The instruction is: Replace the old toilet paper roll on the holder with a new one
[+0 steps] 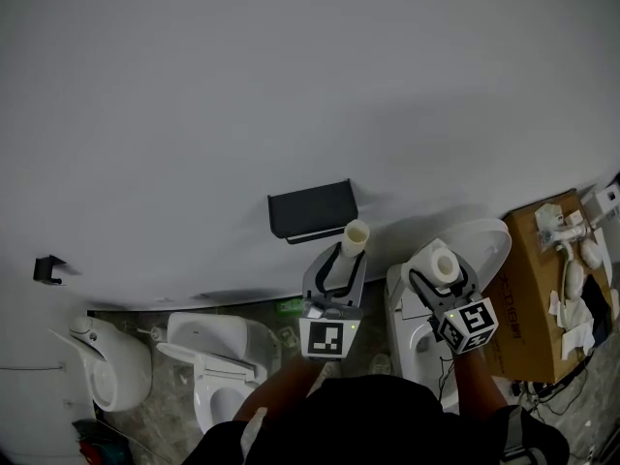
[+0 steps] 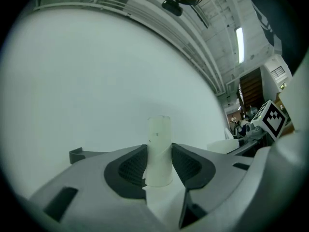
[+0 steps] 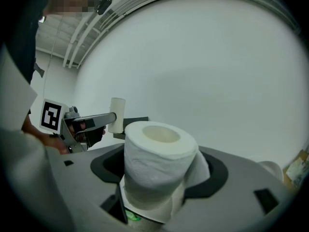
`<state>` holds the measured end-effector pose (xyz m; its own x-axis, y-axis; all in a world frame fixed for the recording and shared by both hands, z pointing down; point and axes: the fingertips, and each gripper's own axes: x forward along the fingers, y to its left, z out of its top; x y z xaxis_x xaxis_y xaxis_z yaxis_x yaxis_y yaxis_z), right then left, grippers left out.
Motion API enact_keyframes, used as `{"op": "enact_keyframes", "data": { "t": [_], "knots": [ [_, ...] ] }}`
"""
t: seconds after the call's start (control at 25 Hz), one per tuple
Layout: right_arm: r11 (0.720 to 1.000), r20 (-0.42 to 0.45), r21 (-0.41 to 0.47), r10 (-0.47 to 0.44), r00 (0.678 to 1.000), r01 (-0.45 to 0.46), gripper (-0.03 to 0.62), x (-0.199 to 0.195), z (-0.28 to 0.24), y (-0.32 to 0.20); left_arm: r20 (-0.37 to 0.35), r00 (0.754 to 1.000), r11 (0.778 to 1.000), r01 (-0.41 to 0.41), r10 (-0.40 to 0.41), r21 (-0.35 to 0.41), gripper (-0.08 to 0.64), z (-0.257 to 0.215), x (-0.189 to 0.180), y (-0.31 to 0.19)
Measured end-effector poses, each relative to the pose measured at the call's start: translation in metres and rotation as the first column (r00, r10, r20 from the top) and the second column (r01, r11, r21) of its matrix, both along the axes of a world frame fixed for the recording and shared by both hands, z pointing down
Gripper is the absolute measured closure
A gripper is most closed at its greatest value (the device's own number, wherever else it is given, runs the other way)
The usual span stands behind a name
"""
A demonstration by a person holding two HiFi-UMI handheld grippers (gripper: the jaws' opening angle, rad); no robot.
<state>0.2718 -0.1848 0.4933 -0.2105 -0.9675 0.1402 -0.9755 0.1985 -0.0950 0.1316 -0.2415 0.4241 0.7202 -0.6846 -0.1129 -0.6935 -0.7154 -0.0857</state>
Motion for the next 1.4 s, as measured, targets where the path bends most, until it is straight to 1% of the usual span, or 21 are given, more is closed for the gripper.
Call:
{"op": "enact_keyframes", "data": {
  "t": [0.2,0.36,0.44,0.52,0.56,0.6,0.68,0.76,0.88,0.96,1.04,1.12,1.16,1.24,1.32,1.4],
  "knots": [
    [0.999,0.091,0.012,-0.031,0.995,0.030,0.262,-0.016,-0.004,-0.015,0.005,0.998,0.998,0.063,-0.063,0.009,0.397,-0.002,-0.032,-0.004],
    [0.998,0.193,0.027,-0.056,0.980,0.052,0.263,-0.026,-0.013,-0.032,0.002,0.995,0.995,0.098,-0.098,0.010,0.397,-0.003,-0.055,-0.007],
    [0.998,0.259,0.024,-0.055,0.964,0.051,0.262,-0.027,-0.014,-0.042,-0.008,0.993,0.993,0.118,-0.118,-0.008,0.397,-0.002,-0.066,-0.008],
    [0.999,0.358,0.015,-0.042,0.933,0.039,0.262,-0.027,-0.012,-0.052,-0.021,0.991,0.991,0.129,-0.129,-0.021,0.396,0.000,-0.076,-0.009],
    [1.000,0.419,0.007,-0.030,0.907,0.030,0.262,-0.026,-0.010,-0.057,-0.023,0.991,0.991,0.130,-0.130,-0.024,0.397,0.002,-0.080,-0.009],
    [1.000,0.483,-0.003,-0.014,0.875,0.018,0.262,-0.025,-0.007,-0.061,-0.026,0.991,0.991,0.129,-0.130,-0.030,0.397,0.003,-0.084,-0.009],
    [1.000,0.608,-0.028,0.026,0.794,-0.012,0.262,-0.019,-0.001,-0.069,-0.032,0.990,0.990,0.133,-0.134,-0.044,0.397,0.005,-0.091,-0.007],
    [0.998,0.703,-0.046,0.057,0.708,-0.036,0.262,-0.014,0.004,-0.076,-0.030,0.989,0.988,0.143,-0.145,-0.051,0.397,0.008,-0.099,-0.005],
    [0.996,0.801,-0.070,0.084,0.593,-0.047,0.262,-0.012,0.010,-0.088,-0.023,0.987,0.986,0.156,-0.157,-0.054,0.397,0.011,-0.108,-0.006],
    [0.993,0.851,-0.104,0.115,0.512,-0.050,0.264,-0.013,0.018,-0.097,-0.026,0.986,0.985,0.162,-0.163,-0.055,0.397,0.013,-0.114,-0.006],
    [0.989,0.884,-0.138,0.149,0.442,-0.057,0.264,-0.014,0.026,-0.105,-0.025,0.985,0.983,0.171,-0.173,-0.059,0.397,0.016,-0.120,-0.007],
    [0.987,0.912,-0.152,0.162,0.377,-0.057,0.264,-0.018,0.031,-0.113,-0.021,0.983,0.981,0.180,-0.182,-0.075,0.397,0.017,-0.125,-0.007],
    [0.986,0.921,-0.156,0.166,0.352,-0.056,0.264,-0.020,0.033,-0.116,-0.026,0.982,0.980,0.184,-0.186,-0.078,0.397,0.015,-0.128,-0.008],
    [0.985,0.934,-0.165,0.173,0.314,-0.053,0.264,-0.026,0.036,-0.123,-0.034,0.980,0.978,0.194,-0.196,-0.072,0.396,0.017,-0.134,-0.010],
    [0.984,0.939,-0.170,0.176,0.294,-0.046,0.264,-0.032,0.038,-0.129,-0.036,0.978,0.977,0.203,-0.206,-0.072,0.397,0.018,-0.140,-0.011],
    [0.985,0.943,-0.171,0.175,0.284,-0.037,0.264,-0.036,0.039,-0.134,-0.036,0.976,0.974,0.212,-0.216,-0.075,0.397,0.019,-0.142,-0.011]
  ]
}}
